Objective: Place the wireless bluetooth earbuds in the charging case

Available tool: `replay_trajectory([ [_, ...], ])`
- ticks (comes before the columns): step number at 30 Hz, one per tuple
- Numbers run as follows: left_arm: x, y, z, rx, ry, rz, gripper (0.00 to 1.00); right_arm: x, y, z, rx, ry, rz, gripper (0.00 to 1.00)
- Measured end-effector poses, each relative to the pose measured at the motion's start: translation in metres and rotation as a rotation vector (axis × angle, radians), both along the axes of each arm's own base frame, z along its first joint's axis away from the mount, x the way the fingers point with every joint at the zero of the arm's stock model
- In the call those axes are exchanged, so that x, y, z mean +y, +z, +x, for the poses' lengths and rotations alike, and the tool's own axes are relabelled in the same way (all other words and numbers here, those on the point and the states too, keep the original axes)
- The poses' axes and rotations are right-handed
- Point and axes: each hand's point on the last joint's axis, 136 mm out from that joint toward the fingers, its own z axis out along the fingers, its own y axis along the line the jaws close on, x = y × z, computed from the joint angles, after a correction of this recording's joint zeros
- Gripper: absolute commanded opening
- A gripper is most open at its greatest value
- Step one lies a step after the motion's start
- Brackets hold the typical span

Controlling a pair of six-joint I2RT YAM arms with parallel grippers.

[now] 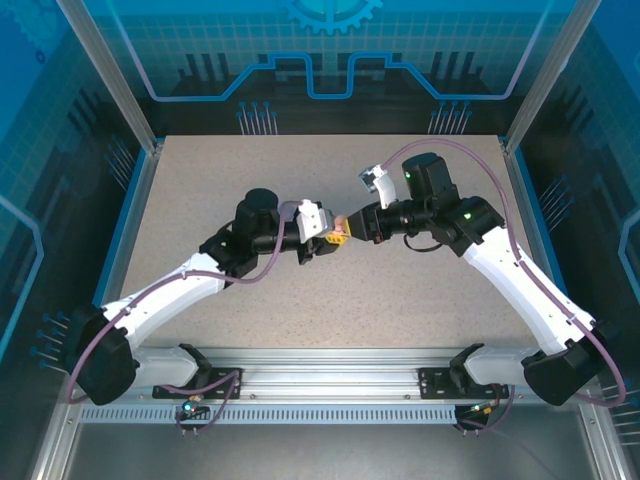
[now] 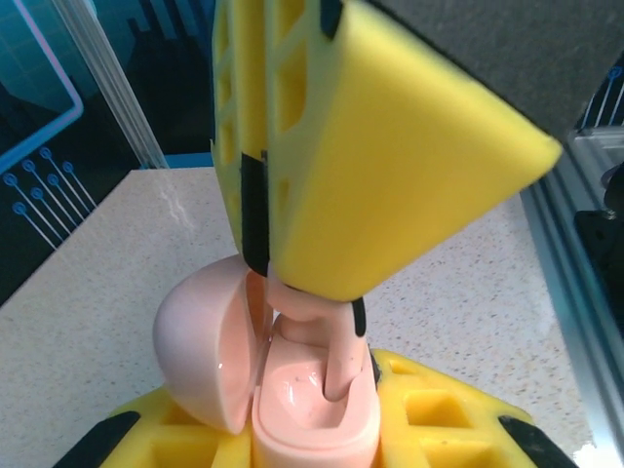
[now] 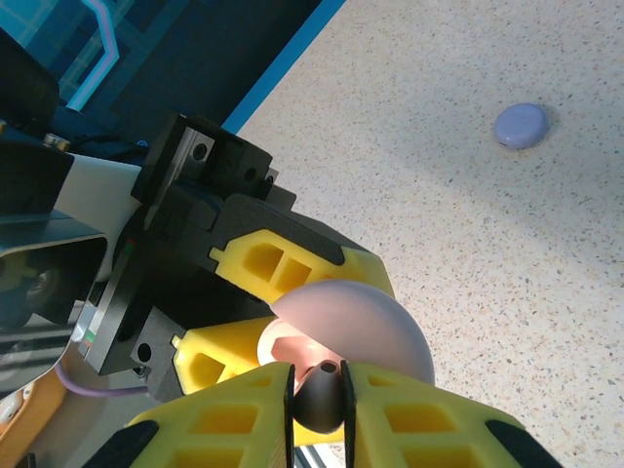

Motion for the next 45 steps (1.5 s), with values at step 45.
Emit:
replay_trajectory([
  [45, -0.026, 0.007, -0.014, 0.303, -0.21, -0.109, 0.18, 0.011, 0.015, -0.02, -0.124, 0.145, -0.092, 0.51],
])
